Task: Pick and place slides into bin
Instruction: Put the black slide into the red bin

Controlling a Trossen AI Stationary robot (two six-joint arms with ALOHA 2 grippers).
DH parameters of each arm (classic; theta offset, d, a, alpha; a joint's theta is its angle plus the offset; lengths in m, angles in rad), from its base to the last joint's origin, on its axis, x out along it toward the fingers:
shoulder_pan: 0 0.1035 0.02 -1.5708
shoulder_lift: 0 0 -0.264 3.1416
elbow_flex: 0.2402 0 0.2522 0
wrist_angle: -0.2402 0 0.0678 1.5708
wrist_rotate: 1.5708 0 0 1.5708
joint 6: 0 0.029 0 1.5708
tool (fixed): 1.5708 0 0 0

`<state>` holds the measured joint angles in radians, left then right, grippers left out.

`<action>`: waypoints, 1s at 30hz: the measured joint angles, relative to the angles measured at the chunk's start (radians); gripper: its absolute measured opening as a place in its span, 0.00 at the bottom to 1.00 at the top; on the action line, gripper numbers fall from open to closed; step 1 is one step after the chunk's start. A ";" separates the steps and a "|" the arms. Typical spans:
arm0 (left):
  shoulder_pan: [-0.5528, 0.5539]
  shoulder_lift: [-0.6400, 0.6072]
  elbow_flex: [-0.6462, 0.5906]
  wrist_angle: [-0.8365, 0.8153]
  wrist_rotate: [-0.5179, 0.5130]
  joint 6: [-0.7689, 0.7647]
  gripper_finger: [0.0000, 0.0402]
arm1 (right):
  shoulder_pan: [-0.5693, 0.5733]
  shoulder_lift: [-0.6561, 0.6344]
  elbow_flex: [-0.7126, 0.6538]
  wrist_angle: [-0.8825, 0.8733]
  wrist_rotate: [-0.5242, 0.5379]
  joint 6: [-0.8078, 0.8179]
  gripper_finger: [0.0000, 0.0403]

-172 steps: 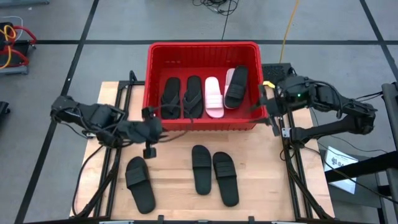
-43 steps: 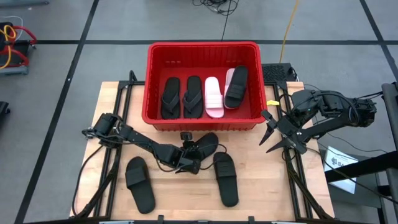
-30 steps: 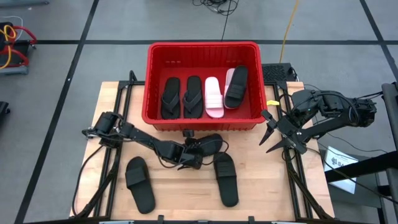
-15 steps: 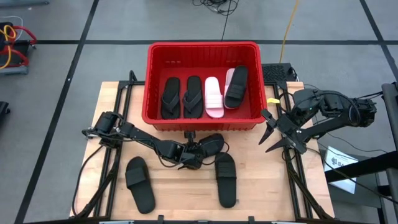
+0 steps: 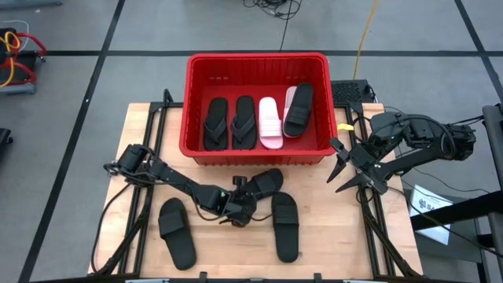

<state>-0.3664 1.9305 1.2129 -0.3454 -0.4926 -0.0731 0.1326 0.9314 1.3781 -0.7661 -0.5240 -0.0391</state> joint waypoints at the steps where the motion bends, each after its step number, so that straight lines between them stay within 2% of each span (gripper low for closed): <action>1: 0.000 0.000 0.000 0.003 -0.003 0.025 0.06 | 0.000 0.000 0.000 0.000 0.000 0.000 0.35; 7: -0.002 -0.001 0.000 0.010 -0.009 0.174 0.15 | 0.000 0.000 0.000 0.000 0.000 0.000 0.35; 11: -0.008 -0.001 0.000 0.029 -0.100 0.271 0.24 | 0.000 0.000 0.000 0.000 0.000 0.001 0.35; 16: -0.014 -0.001 0.000 0.057 -0.198 0.467 0.32 | 0.000 0.000 0.000 0.000 0.000 0.001 0.35; 22: 0.002 -0.001 0.000 0.066 -0.212 0.495 0.33 | 0.000 0.000 0.000 0.000 0.000 0.001 0.35; 25: 0.014 -0.001 0.000 0.103 -0.225 0.558 0.33 | 0.000 0.000 0.000 0.000 0.000 0.001 0.35; 30: 0.045 -0.001 0.000 0.138 -0.177 0.569 0.33 | 0.000 0.000 0.000 0.000 0.000 0.001 0.35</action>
<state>-0.3213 1.9293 1.2133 -0.2073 -0.6700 0.4959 0.1326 0.9314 1.3781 -0.7662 -0.5243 -0.0380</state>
